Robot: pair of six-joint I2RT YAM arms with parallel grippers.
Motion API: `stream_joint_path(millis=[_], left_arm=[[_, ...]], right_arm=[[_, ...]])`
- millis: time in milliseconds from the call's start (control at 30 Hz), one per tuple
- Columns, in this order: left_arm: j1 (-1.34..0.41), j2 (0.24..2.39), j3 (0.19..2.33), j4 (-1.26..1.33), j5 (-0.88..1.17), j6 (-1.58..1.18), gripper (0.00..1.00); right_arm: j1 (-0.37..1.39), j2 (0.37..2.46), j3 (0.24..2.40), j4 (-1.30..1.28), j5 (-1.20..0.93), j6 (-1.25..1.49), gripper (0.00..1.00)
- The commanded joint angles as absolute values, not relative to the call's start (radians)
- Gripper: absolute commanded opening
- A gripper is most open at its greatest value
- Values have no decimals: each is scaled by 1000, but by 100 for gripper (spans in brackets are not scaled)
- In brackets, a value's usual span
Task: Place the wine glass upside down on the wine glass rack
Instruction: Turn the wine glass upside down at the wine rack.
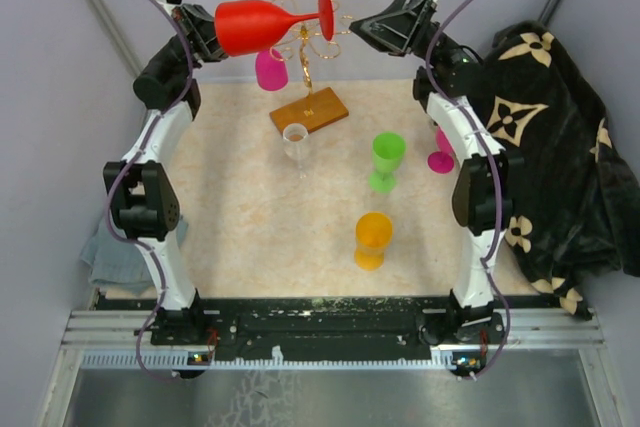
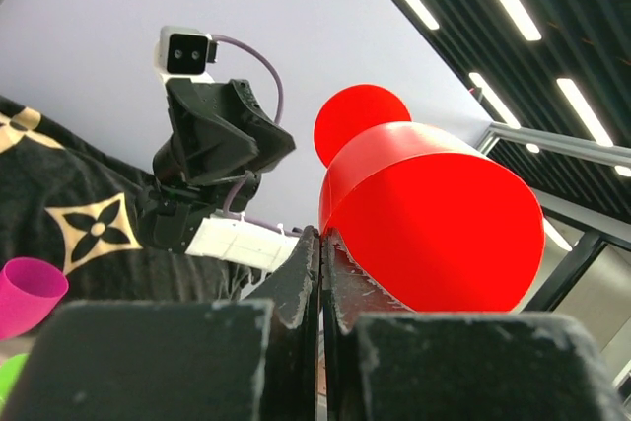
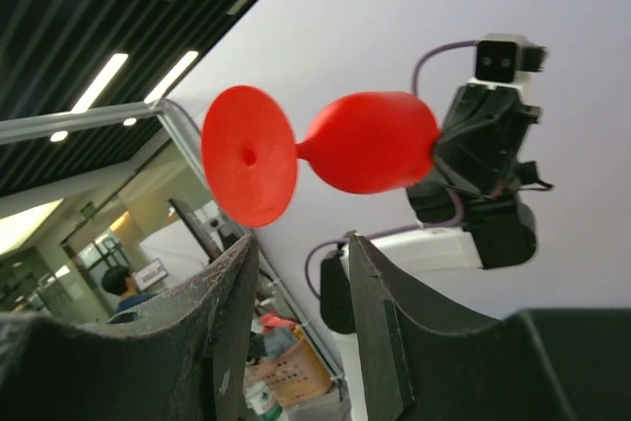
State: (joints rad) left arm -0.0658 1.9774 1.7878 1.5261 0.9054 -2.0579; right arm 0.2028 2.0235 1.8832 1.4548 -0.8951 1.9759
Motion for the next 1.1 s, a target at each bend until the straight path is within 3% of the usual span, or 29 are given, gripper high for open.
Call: stream_joint_path(millis=[0, 633, 1067], left_arm=[[-80, 2010, 1846, 1711, 813, -2205, 0], [-121, 2013, 1829, 1788, 807, -2242, 0], [-135, 2011, 1822, 1790, 806, -2232, 0]], right_arm=[[256, 2021, 1981, 1589, -859, 2062, 43], [328, 2065, 2090, 1501, -832, 2052, 43], [352, 2100, 2182, 1453, -833, 2046, 36]])
